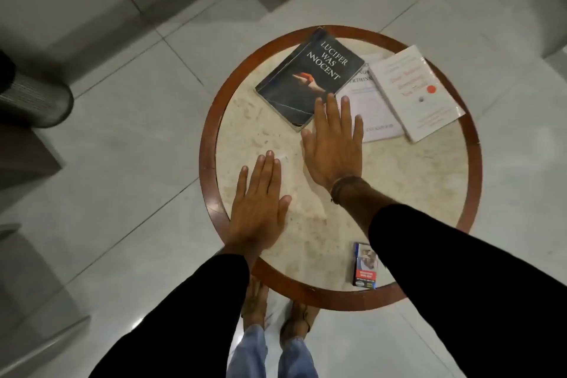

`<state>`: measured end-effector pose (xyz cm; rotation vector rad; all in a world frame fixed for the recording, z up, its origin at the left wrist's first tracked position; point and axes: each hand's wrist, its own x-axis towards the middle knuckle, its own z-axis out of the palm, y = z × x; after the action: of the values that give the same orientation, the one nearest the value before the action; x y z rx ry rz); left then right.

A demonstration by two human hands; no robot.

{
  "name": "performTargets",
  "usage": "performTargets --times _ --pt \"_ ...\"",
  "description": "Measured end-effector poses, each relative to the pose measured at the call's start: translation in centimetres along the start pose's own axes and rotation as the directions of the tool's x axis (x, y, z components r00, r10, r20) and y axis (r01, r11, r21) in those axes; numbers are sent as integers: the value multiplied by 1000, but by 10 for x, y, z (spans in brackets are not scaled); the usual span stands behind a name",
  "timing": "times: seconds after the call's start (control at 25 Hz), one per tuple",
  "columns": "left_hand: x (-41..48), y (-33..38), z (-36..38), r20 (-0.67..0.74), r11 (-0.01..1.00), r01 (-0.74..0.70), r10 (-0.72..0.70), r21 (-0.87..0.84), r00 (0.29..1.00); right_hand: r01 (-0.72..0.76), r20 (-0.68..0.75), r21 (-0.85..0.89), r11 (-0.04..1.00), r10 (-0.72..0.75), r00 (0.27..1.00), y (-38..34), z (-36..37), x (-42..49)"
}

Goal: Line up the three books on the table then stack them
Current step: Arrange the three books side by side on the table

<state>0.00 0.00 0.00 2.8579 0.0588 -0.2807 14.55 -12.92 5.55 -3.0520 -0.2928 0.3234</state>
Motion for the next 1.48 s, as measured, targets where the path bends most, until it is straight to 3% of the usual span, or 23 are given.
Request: performTargets --times 0.28,0.4,0.52,0.76,0.84,0.92,1.0,1.08,1.2,1.48 --pt "5 -8 12 -76 999 3 -7 -45 997 35 76 -44 998 -31 997 -22 12 50" --pt "5 -10 15 -85 1000 0 -1 -20 996 200 107 -8 980 -198 974 -14 13 54" --pt "7 -9 16 -72 1000 7 -8 -22 997 403 128 -4 915 -399 908 -5 16 54" --pt "7 -12 17 -51 1000 16 -16 4 999 451 171 40 892 -451 876 -3 13 56" --pt "6 -12 17 -43 1000 16 -16 7 999 366 128 136 921 -383 915 11 6 54" --pt "4 -14 18 -32 1000 13 -13 -7 999 159 27 224 962 -170 985 45 -5 54" --pt "3 -16 19 -33 1000 14 -15 -16 999 -45 -25 254 966 53 998 96 -15 51" --pt "3 -16 19 -26 1000 10 -10 -19 1000 -171 35 184 968 167 985 150 -21 44" --pt "4 -14 17 4 1000 13 -13 -16 1000 -210 141 62 976 199 970 191 -14 30" --pt "4 -14 12 17 1000 17 -17 -10 1000 -532 118 65 844 523 844 176 -2 10"
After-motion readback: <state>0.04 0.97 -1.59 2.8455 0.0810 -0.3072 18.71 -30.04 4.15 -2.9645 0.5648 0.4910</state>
